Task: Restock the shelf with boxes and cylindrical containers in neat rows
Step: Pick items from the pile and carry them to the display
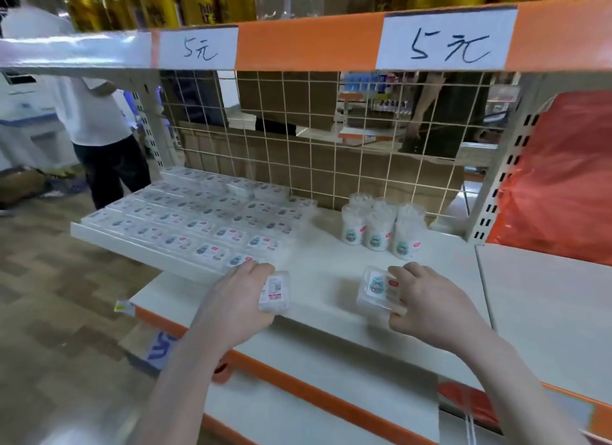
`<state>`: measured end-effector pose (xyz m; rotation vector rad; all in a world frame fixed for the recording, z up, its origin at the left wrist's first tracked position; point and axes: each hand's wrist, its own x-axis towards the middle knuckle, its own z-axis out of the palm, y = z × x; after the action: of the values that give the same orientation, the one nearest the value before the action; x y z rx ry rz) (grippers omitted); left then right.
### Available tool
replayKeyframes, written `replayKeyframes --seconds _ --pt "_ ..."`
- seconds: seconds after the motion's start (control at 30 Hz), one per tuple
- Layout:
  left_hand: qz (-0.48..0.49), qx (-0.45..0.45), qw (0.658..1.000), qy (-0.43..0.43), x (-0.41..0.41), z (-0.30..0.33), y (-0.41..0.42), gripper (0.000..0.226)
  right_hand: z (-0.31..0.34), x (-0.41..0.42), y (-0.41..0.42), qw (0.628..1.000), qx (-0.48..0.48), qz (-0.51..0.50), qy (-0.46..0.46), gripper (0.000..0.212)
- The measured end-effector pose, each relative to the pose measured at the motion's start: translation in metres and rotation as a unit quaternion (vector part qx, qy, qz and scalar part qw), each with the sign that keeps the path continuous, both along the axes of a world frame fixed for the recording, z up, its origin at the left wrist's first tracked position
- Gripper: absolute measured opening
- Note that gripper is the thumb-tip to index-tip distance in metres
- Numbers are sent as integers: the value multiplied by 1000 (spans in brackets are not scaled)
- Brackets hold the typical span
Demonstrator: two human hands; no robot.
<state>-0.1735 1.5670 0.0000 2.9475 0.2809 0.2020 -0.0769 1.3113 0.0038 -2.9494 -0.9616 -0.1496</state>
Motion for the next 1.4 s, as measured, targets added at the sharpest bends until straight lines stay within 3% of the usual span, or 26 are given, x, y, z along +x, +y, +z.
replayKeyframes --seconds 0.27,0.4,0.67,0.9,1.2,1.3,1.4 --pt "-1 0 1000 18 43 11 94 66 5 47 101 1000 8 3 14 72" --pt "6 -6 1000 27 56 17 135 65 13 68 138 1000 2 -2 21 59" --pt "-28 -10 998 52 82 18 193 65 18 108 191 995 19 -56 79 55" --pt "-65 -24 996 62 95 16 229 66 25 151 221 993 37 -102 56 33" --pt "-74 -48 995 56 105 10 246 69 16 209 250 984 2 -137 116 39" --pt "-75 -52 994 50 107 9 249 70 10 223 256 979 -14 -140 147 58" --pt "-76 -53 995 46 108 9 252 70 8 234 261 981 -15 -116 156 49"
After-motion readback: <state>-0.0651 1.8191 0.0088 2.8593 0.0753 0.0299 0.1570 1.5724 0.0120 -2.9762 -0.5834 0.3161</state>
